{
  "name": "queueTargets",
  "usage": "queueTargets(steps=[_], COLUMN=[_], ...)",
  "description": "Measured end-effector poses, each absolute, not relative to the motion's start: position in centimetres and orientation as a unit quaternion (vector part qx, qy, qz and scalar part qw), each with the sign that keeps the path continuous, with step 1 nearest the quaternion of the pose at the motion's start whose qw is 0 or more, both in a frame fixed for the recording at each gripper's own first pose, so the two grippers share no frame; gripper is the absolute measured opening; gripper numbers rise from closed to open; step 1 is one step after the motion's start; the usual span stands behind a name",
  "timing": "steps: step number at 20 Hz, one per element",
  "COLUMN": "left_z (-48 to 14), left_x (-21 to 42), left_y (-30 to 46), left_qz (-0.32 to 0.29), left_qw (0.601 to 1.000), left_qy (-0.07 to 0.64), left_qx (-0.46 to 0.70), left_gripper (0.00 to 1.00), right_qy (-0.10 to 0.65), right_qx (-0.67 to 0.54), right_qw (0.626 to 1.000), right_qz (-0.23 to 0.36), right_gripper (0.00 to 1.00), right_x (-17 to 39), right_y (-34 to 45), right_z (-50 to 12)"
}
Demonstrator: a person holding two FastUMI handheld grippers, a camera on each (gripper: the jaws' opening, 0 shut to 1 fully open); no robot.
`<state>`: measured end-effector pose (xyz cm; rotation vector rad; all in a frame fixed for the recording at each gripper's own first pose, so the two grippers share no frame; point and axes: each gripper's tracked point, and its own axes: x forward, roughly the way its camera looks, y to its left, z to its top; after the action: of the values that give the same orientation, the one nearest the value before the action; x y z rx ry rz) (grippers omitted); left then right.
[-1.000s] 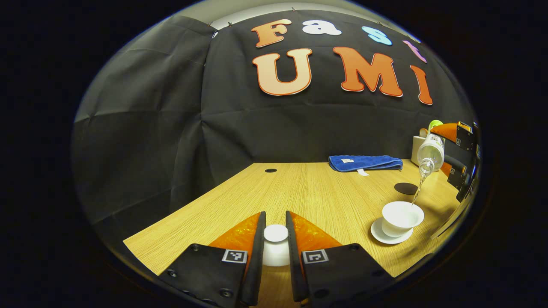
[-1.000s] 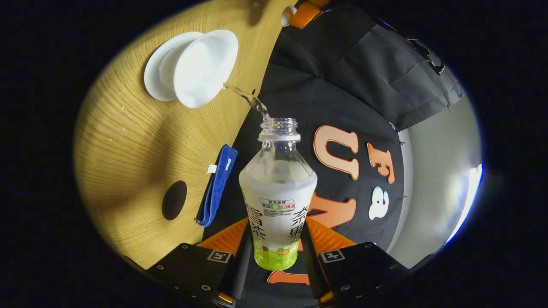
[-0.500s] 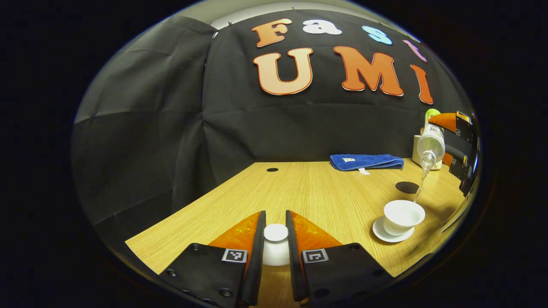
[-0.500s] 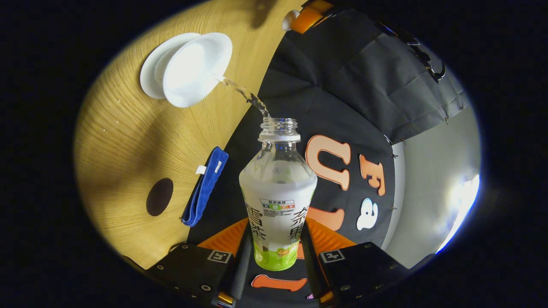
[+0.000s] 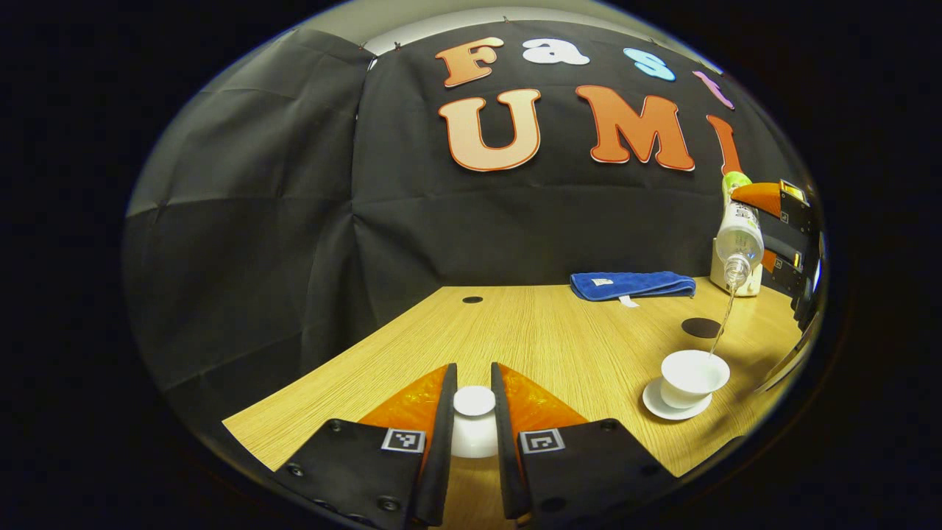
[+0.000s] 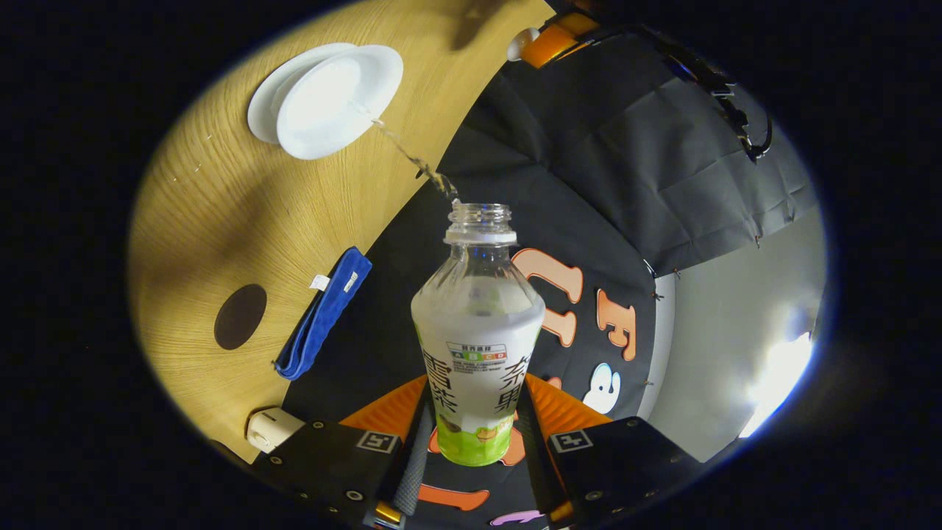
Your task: Open the teacup lid with one hand, grasp the water bottle and pour water into the teacup with the other hand; after pouring, place the water bottle on the coaster and then close the teacup lid.
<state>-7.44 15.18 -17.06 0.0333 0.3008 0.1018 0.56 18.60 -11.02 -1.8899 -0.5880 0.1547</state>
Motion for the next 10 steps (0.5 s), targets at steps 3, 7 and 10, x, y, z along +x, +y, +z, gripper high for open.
queueTargets(steps=[3, 7, 10], left_z=[-17.0, -17.0, -17.0], left_x=[-7.5, -7.5, -7.6], left_y=[15.1, 14.8, 14.6], left_qz=[0.05, 0.045, 0.041], left_qw=[0.987, 0.988, 0.988], left_qy=[0.15, 0.148, 0.15], left_qx=[0.019, 0.017, 0.016], left_gripper=[0.33, 0.33, 0.33], right_qy=[-0.254, -0.265, -0.276], right_qx=[-0.804, -0.808, -0.807], right_qw=[0.533, 0.521, 0.516], right_qz=[0.073, 0.079, 0.079], right_gripper=[0.6, 0.6, 0.6], right_x=[0.4, -0.7, -1.3], right_y=[19.0, 19.6, 19.8], right_z=[-11.6, -12.2, -12.8])
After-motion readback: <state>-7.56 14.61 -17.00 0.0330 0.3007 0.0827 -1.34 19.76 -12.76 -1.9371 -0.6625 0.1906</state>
